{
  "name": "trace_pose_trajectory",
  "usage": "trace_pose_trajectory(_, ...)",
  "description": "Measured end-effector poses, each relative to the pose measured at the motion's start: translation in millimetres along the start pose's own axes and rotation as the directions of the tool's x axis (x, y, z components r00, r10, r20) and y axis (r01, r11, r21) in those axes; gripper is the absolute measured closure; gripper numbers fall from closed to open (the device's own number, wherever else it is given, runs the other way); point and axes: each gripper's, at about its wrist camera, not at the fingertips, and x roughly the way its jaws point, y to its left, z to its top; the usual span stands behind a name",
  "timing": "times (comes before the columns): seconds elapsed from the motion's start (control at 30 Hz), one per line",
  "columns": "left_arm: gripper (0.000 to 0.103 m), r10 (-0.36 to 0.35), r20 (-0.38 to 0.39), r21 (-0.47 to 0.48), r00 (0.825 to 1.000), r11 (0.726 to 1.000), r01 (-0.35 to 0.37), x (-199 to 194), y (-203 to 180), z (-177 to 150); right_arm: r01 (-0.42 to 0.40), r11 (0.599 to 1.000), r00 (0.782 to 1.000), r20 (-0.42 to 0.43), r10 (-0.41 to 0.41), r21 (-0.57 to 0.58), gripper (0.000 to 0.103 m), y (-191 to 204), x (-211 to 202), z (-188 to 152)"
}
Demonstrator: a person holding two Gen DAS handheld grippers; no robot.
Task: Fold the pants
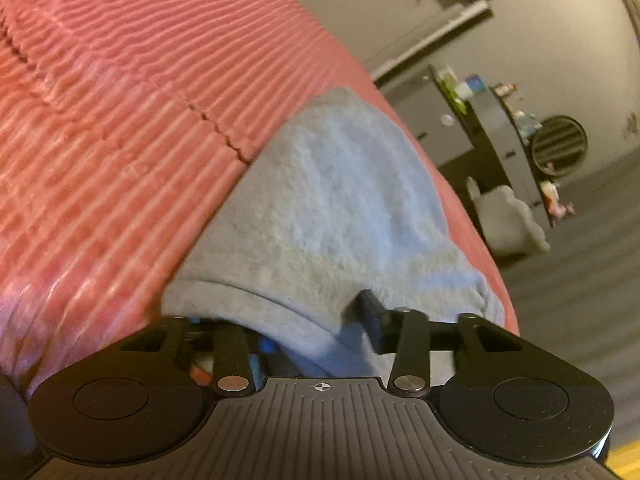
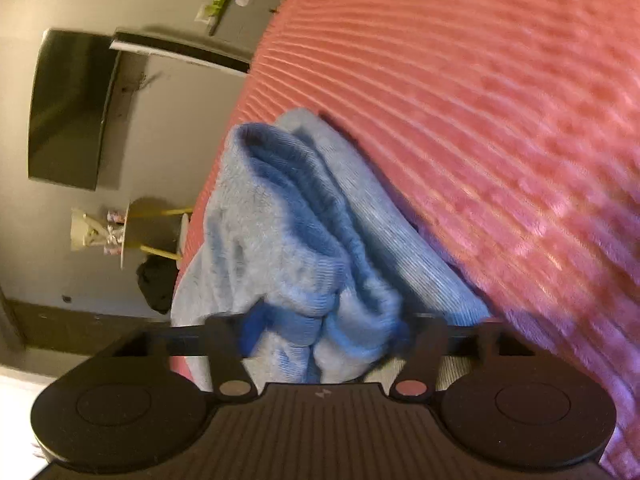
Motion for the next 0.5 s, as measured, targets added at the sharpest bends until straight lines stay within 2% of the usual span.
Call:
trace_pose_trajectory(0.07,0.083,-0.024,-0.003,-0.051,1.000,0.998,0.024,-1,6,6,0.022,0.997,0.999,0.037,-0.019,-0.080,0.060,15,-2,-5)
trace_pose_trajectory(0.13,0.087,-0.038,0.016,-0.044,0.999,0.998,0.038,-9,5,5,0.073,0.980,0.995,0.078,-0.059,-0.184,0.062,33,-7,-11)
trace_pose_trajectory(0.23,0.088,-0.042,0.054,0.076,0.998,0.996,0.038,-27,-10,1,0.123,0.933,0.985,0.155,-0.073,-0.339,0.063,63,-20,-22)
trace_pose_trajectory(0.33,0.088,-0.039,0.063,0.207,0.997,0.978,0.025,-41,-23,-9,0.173,0.878,0.973,0.215,-0.083,-0.446,0.063,86,-31,-32)
trace_pose_trajectory(0.4,0.088,-0.029,0.039,0.229,0.999,0.973,0.019,-38,-24,-14,0.202,0.851,0.965,0.245,-0.090,-0.485,0.063,94,-36,-36)
trace_pose_trajectory(0.5,0.084,-0.022,0.005,0.205,1.000,0.978,0.021,-34,-21,-22,0.237,0.835,0.959,0.257,-0.120,-0.497,0.063,91,-39,-36)
